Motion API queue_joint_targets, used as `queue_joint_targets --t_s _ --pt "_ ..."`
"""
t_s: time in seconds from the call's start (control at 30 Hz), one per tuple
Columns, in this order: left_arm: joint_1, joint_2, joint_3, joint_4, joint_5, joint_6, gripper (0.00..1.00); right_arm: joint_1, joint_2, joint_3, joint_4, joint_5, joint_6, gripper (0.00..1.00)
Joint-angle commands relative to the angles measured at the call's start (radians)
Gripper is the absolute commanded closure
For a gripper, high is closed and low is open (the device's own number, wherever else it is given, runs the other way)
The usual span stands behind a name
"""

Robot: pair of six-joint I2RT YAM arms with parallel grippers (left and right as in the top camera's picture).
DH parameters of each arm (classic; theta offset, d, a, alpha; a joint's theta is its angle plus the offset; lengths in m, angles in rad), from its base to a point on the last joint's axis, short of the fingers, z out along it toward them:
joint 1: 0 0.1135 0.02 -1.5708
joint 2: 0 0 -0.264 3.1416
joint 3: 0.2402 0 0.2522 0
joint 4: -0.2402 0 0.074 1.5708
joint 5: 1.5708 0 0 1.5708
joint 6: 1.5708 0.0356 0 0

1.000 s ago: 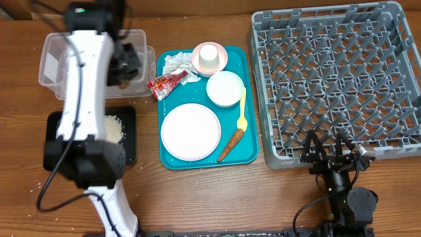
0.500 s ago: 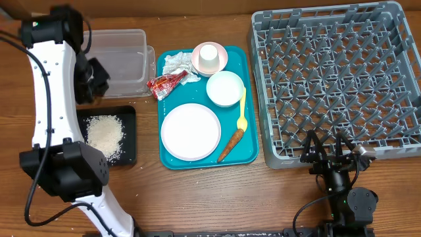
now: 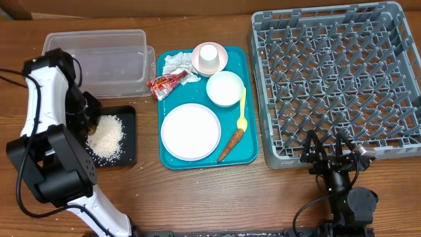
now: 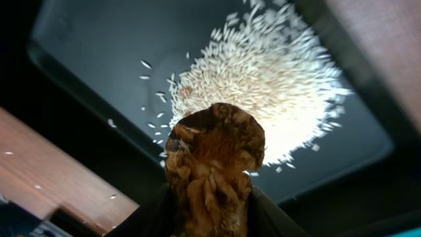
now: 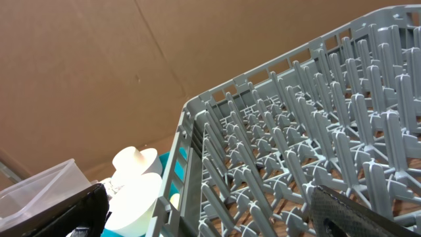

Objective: Sort waste into correct bins and load items into the dishwasher
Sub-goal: 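Carry the cookie left and lower it onto the black tray, then reach the left gripper to the carrot on the teal tray and grasp it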

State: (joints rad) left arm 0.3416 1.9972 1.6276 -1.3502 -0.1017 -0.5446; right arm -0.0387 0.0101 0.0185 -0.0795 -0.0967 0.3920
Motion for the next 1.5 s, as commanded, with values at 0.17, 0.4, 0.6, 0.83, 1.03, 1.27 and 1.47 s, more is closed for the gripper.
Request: queue_joint_targets --t_s 0.17,0.4,0.6,0.83,1.03,1.27,1.47 --pt "0.008 -0.008 -0.173 0.147 -0.011 -0.025 0.57 0.001 -0.007 -0.01 0.005 0.006 0.002 0.0" --pt "0.008 -0.011 -0.152 0.147 -0.01 -0.016 0.43 0.001 -0.007 -0.01 0.005 0.006 0.002 0.0" --pt "-0.027 -0.109 -0.008 0.056 0.09 0.045 0.4 0.001 -0.007 -0.01 0.005 0.006 0.002 0.0" --pt "-0.289 -0.267 -0.006 0.152 0.373 0.217 0.37 0.001 -0.007 -0.01 0.005 0.006 0.002 0.0" --pt "-0.722 -0.234 -0.06 0.312 0.348 0.255 0.34 0.001 -0.007 -0.01 0.005 0.006 0.002 0.0" --pt "-1.056 -0.04 -0.061 0.437 0.248 0.456 0.17 0.001 -0.007 -0.01 0.005 0.006 0.002 0.0" --pt "-1.109 0.066 -0.061 0.47 0.222 0.455 0.22 0.001 -0.007 -0.01 0.005 0.006 0.002 0.0"
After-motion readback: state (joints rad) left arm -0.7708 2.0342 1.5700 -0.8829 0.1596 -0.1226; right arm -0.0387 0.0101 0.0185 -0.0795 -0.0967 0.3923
